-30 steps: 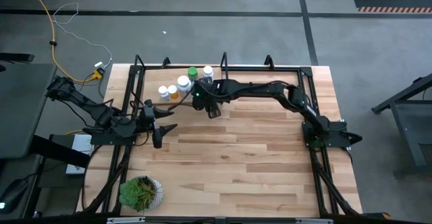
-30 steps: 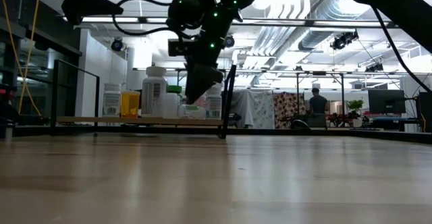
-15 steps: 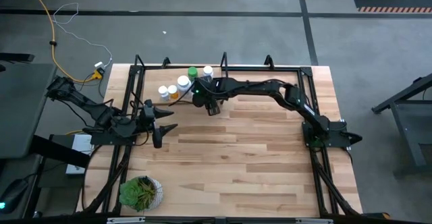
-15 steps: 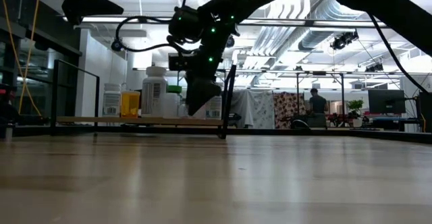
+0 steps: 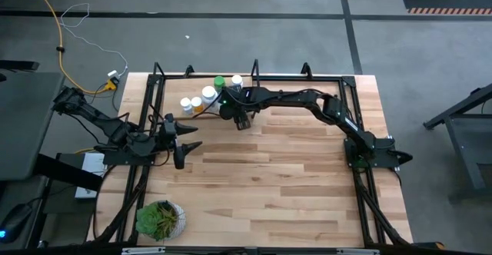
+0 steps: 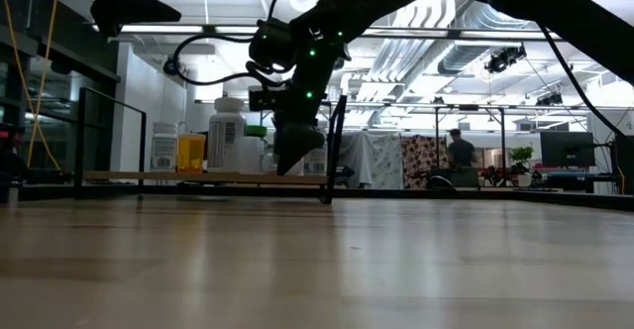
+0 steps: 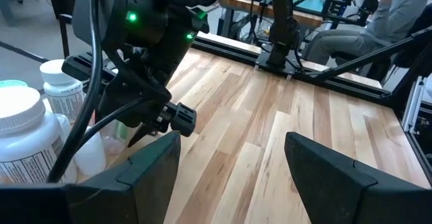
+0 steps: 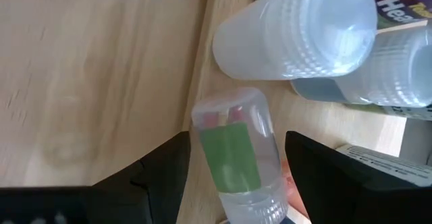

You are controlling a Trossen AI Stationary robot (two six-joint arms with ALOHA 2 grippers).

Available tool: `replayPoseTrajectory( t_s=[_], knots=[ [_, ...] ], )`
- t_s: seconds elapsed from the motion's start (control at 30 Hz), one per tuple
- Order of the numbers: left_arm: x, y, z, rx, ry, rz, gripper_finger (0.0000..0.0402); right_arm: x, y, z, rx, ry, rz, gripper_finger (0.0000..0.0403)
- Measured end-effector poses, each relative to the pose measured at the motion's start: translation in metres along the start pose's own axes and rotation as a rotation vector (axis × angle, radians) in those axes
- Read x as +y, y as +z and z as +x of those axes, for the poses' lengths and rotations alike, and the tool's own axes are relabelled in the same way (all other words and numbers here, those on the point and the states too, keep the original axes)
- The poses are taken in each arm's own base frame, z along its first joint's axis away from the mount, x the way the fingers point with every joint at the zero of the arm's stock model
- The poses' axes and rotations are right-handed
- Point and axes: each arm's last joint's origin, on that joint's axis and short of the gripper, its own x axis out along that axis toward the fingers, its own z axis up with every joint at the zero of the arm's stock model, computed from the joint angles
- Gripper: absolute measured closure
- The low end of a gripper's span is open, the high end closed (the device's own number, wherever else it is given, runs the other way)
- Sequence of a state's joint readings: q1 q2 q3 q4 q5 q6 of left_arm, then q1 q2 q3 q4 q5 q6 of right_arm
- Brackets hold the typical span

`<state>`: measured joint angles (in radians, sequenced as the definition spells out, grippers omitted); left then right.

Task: Pick and place medicine bottles onto shelf by color
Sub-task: Adjust the small green pill bottle on the shelf

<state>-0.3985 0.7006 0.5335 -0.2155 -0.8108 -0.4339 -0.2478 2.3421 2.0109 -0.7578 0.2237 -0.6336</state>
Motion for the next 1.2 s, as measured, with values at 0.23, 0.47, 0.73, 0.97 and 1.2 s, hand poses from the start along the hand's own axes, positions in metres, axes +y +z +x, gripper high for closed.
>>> replayPoseTrajectory(
  t_s=[0.23, 0.47, 0.73, 0.97, 1.2],
  knots=[
    [0.000, 0.000, 0.000, 0.000, 0.000, 0.000, 0.0145, 0.001, -0.001, 0.000, 0.008, 0.014, 0.001, 0.0195],
    [0.000, 0.000, 0.000, 0.000, 0.000, 0.000, 0.0145, 0.002, -0.001, 0.000, 0.009, 0.015, 0.000, 0.0244],
    [0.000, 0.000, 0.000, 0.000, -0.001, 0.003, 0.0145, 0.008, 0.004, -0.008, 0.008, 0.014, 0.003, 0.0252],
    [0.000, 0.000, 0.000, -0.003, 0.000, 0.016, 0.0145, 0.013, 0.017, -0.058, -0.096, 0.058, 0.055, 0.0253],
    [0.000, 0.000, 0.000, -0.003, 0.001, 0.016, 0.0145, 0.032, 0.029, -0.116, -0.226, 0.233, 0.141, 0.0253]
  ],
)
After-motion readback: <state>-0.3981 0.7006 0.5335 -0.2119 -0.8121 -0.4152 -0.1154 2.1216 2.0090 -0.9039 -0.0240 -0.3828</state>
